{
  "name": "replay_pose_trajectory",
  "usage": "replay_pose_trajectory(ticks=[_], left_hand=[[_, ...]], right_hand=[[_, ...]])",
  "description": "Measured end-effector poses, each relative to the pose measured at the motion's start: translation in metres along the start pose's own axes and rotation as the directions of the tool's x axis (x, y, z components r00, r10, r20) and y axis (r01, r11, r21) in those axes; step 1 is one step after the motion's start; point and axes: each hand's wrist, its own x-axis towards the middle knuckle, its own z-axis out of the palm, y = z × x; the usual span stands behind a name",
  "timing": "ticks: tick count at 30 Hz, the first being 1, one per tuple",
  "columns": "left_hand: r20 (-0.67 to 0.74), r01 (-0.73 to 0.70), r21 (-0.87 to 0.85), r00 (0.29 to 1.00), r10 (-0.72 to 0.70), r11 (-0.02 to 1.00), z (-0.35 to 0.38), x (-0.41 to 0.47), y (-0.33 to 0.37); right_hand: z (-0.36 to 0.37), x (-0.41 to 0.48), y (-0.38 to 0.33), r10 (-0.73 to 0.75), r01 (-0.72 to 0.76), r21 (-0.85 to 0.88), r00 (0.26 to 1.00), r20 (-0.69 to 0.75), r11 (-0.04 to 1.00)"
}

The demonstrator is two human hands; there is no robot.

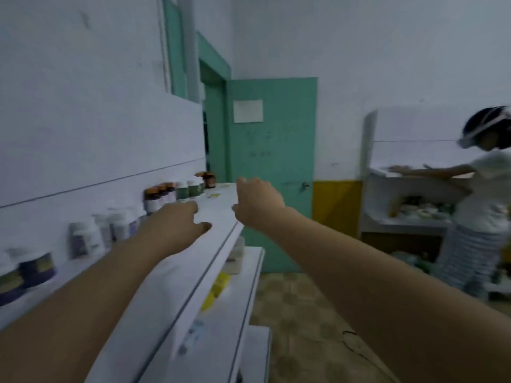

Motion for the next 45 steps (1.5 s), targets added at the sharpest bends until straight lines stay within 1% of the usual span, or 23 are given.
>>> replay_pose_trajectory(ticks=[4,7,10,14,16,21,23,26,29,32,35,38,41,43,45], left_hand=[[0.020,-0.129,-0.025,0.991,0.130,0.991,0.035,0.063,0.086],[0.007,-0.185,-0.039,0.983,0.186,0.982,0.065,0.108,0.142],[0.001,-0.190,-0.093,0.982,0.191,0.977,0.091,0.158,0.185],[-0.002,-0.172,-0.167,0.985,0.174,0.971,0.107,0.212,0.214],[-0.014,-0.169,-0.172,0.986,0.169,0.971,0.114,0.243,0.221],[-0.056,-0.106,-0.076,0.993,0.102,0.991,0.134,0.331,0.190],[-0.085,-0.061,-0.078,0.995,0.054,0.995,0.142,0.361,0.168],[-0.087,0.015,-0.051,0.996,-0.020,0.999,0.148,0.398,0.132],[-0.123,0.116,-0.034,0.985,-0.120,0.993,0.146,0.428,0.091],[-0.185,0.219,-0.038,0.957,-0.223,0.975,0.144,0.450,0.053],[-0.191,0.381,0.013,0.909,-0.371,0.925,0.146,0.456,0.023],[-0.225,0.538,0.068,0.829,-0.512,0.840,0.150,0.450,-0.003],[-0.267,0.693,0.017,0.698,-0.664,0.721,0.153,0.431,-0.025],[-0.290,0.786,-0.023,0.586,-0.756,0.618,0.158,0.416,-0.037],[-0.315,0.857,-0.009,0.486,-0.815,0.515,0.166,0.399,-0.046]], right_hand=[[-0.013,0.003,0.108,0.143,-0.146,-0.101,0.989,-0.031,0.984],[-0.018,0.017,0.178,0.201,-0.208,-0.134,0.977,-0.069,0.969],[-0.017,0.047,0.236,0.207,-0.216,-0.182,0.976,-0.069,0.959],[-0.008,0.094,0.288,0.207,-0.216,-0.204,0.976,-0.065,0.955],[0.005,0.127,0.309,0.202,-0.209,-0.208,0.978,-0.054,0.956],[0.065,0.225,0.323,0.151,-0.154,-0.144,0.988,-0.032,0.978],[0.093,0.262,0.319,0.113,-0.116,-0.129,0.993,-0.031,0.985],[0.126,0.318,0.305,0.041,-0.040,-0.105,0.999,0.007,0.994],[0.148,0.375,0.282,-0.053,0.055,-0.040,0.998,0.034,0.998],[0.172,0.424,0.249,-0.204,0.202,0.029,0.978,0.048,0.979],[0.205,0.459,0.212,-0.378,0.371,0.117,0.924,0.052,0.921],[0.234,0.483,0.175,-0.547,0.535,0.176,0.837,0.026,0.826],[0.253,0.494,0.140,-0.714,0.686,0.240,0.699,0.044,0.687],[0.260,0.495,0.119,-0.808,0.754,0.327,0.587,0.052,0.570],[0.266,0.494,0.098,-0.877,0.801,0.391,0.479,0.037,0.454]])
